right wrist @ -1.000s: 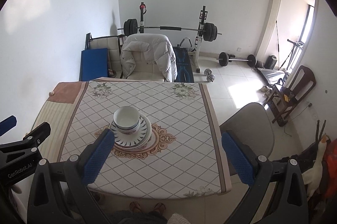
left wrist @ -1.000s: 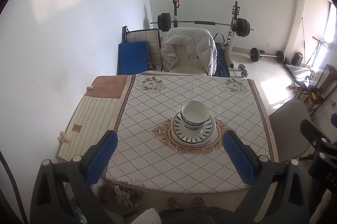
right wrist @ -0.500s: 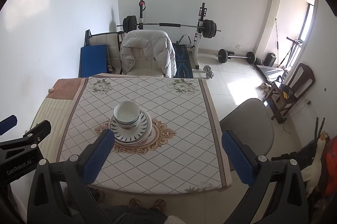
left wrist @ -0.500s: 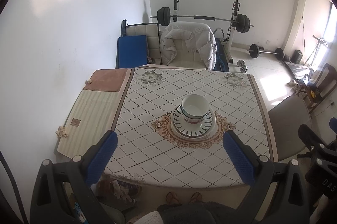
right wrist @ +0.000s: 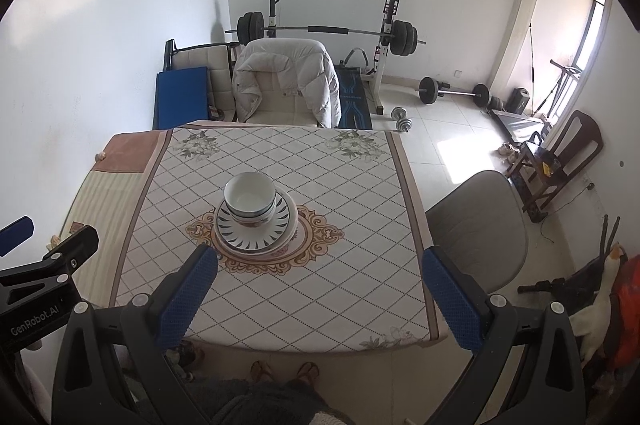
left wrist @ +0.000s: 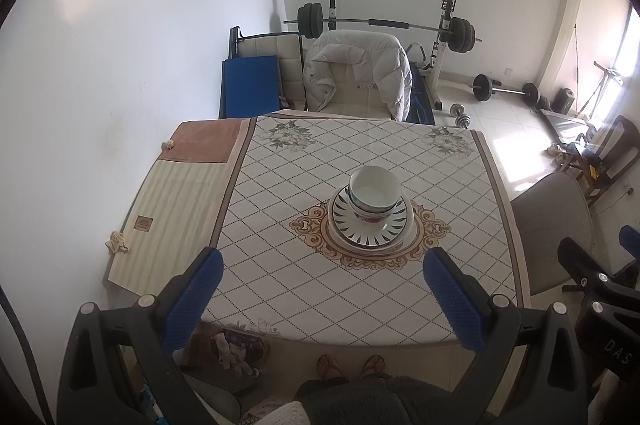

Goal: Organize plates and bowls

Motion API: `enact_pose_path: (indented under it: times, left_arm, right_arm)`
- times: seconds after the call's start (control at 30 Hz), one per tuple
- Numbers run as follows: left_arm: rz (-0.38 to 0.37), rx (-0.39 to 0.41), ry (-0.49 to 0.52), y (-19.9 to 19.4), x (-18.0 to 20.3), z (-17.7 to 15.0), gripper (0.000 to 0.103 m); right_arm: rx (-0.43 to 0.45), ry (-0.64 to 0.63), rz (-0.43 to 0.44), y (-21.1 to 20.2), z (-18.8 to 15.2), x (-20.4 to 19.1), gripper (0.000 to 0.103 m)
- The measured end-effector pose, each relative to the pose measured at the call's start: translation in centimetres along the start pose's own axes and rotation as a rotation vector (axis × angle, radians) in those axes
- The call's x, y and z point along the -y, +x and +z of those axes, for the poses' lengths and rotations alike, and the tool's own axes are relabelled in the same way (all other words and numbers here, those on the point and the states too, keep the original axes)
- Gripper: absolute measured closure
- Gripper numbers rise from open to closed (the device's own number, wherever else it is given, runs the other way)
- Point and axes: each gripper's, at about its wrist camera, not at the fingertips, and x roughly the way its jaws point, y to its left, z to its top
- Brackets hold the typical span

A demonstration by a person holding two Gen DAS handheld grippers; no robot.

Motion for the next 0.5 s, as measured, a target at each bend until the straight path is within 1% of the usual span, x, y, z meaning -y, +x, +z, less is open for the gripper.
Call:
enact_pose_path:
  times: [0.5]
  left_arm:
    - [0.001, 0.013, 0.009, -0.31, -0.27, 0.13, 0.000]
  right_arm:
    - [0.000, 0.009, 0.000, -0.13, -0.32, -0.37, 0.000]
